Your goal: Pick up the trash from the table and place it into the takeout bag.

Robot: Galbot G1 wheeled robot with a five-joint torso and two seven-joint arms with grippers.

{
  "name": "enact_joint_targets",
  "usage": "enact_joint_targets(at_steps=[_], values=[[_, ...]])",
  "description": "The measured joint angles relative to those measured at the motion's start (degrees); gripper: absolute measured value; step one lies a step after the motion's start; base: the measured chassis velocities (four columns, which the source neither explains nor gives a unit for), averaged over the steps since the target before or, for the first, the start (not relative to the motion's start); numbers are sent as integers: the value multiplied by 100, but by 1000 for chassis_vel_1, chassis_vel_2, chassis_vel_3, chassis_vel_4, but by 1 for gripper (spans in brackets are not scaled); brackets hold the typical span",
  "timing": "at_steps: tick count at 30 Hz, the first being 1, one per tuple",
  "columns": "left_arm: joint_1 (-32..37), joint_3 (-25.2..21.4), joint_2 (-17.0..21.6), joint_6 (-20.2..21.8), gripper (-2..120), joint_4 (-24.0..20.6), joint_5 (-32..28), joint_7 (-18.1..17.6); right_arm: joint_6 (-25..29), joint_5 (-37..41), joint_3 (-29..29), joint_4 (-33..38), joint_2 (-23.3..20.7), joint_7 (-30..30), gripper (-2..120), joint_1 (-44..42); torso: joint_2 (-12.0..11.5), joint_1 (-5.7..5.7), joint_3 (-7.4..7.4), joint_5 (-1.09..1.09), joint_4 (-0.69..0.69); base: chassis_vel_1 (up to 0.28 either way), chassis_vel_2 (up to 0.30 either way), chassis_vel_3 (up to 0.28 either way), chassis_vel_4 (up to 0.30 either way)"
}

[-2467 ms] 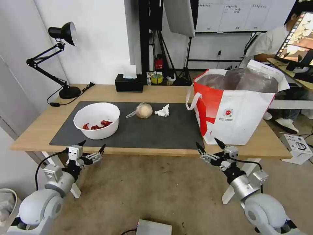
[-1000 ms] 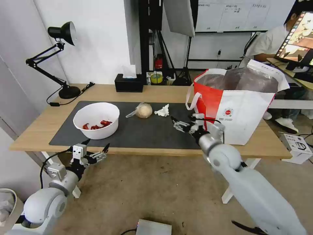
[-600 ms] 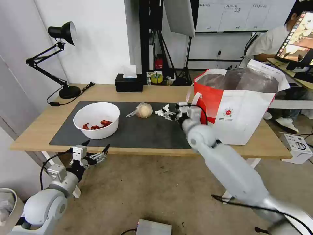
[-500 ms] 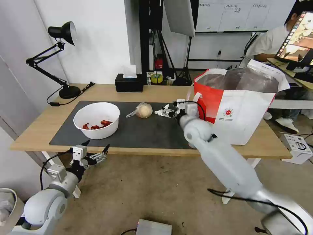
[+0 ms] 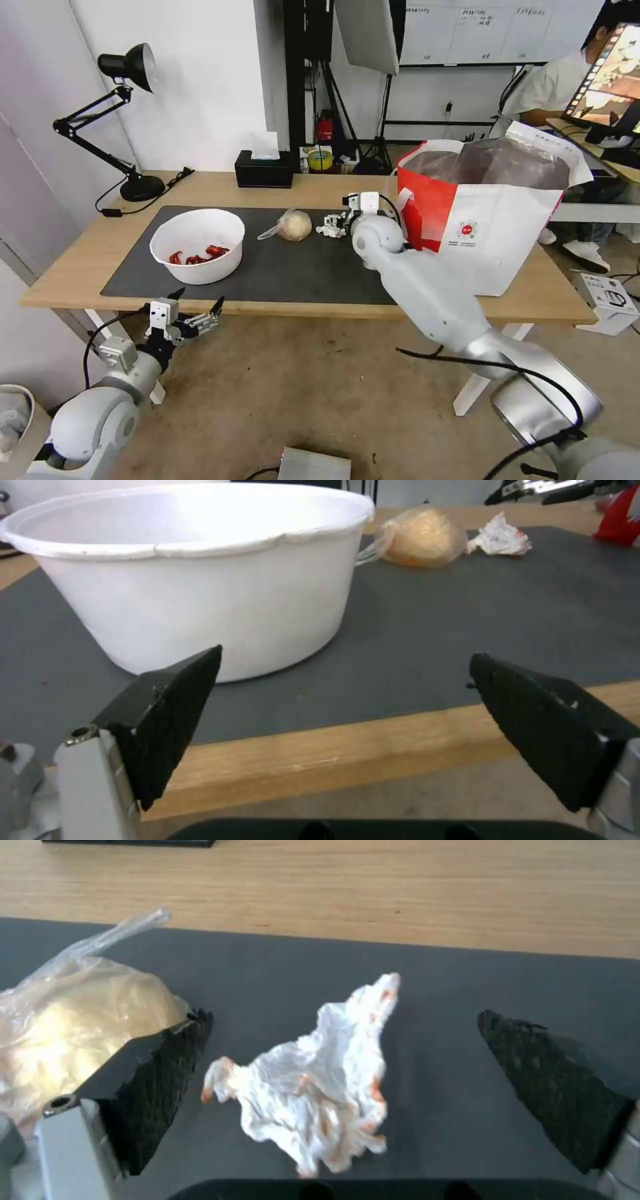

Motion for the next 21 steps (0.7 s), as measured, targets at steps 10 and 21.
enact_joint_targets(at_steps=[10,21], values=[[-4,-9,23,-38,100,3,-14,0,-154,-162,-14,-358,223,-48,100,82,0,0,0,0,-1,0,0,0,0],[-12,13,34,-45,100,2,-17,0,-262,-180,-25,-450,234,-125,100,62,1,0,0,1,-1,0,0,0,0]])
